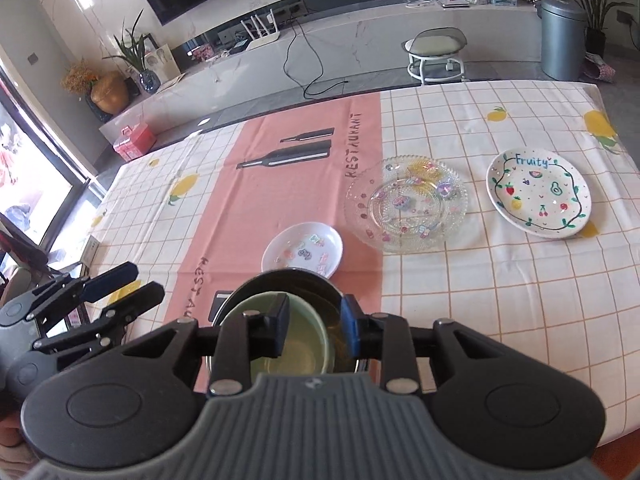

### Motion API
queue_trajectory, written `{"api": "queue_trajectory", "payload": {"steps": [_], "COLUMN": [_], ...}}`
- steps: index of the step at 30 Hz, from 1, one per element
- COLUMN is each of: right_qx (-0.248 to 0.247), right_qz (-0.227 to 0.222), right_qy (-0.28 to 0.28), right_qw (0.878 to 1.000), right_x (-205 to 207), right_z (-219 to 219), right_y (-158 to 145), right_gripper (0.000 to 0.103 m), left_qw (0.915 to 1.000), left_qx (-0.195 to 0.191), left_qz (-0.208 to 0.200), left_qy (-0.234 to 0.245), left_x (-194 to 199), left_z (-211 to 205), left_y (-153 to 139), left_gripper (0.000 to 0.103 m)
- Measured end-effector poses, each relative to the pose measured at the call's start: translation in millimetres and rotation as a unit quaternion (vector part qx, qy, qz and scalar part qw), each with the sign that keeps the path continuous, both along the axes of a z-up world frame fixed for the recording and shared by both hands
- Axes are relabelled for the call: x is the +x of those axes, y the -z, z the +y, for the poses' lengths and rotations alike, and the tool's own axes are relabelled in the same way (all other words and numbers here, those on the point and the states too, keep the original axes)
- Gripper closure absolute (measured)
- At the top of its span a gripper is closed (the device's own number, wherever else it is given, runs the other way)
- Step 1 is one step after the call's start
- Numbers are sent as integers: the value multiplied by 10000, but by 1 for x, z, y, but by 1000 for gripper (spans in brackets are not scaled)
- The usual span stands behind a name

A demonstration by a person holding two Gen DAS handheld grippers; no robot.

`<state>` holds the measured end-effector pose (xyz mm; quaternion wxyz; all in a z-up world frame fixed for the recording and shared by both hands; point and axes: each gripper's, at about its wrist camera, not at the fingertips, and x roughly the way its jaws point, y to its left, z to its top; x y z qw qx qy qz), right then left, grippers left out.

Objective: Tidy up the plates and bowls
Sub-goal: 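Open both grippers to release the green bowl inside the pot, then move both grippers toward the white 'Fruity' plate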

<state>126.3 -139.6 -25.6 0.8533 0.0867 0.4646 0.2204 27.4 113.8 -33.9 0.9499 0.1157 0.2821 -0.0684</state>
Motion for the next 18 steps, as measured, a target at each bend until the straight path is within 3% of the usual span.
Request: {"api": "queue_trajectory", "payload": {"steps": [4, 9, 18], "right_qx": [-20, -73, -202], "right_qz": [6, 130, 282], "right_qy": [220, 461, 882], "right_qw": [9998, 9988, 9955], "right_x": [0, -1, 8], "right_z": [-7, -12, -24], "right_y": [1, 7, 17], "right_gripper": [73, 73, 73], "left_qw": [9955, 9775, 9728], "left_qx": [896, 2039, 2273], "left_qz": [-270, -522, -424], "left_qy": [156, 97, -151], "left_x": [-9, -20, -28], "left_z": [22, 43, 67], "left_y": [24, 61, 81], "left_gripper": [55, 55, 53]}}
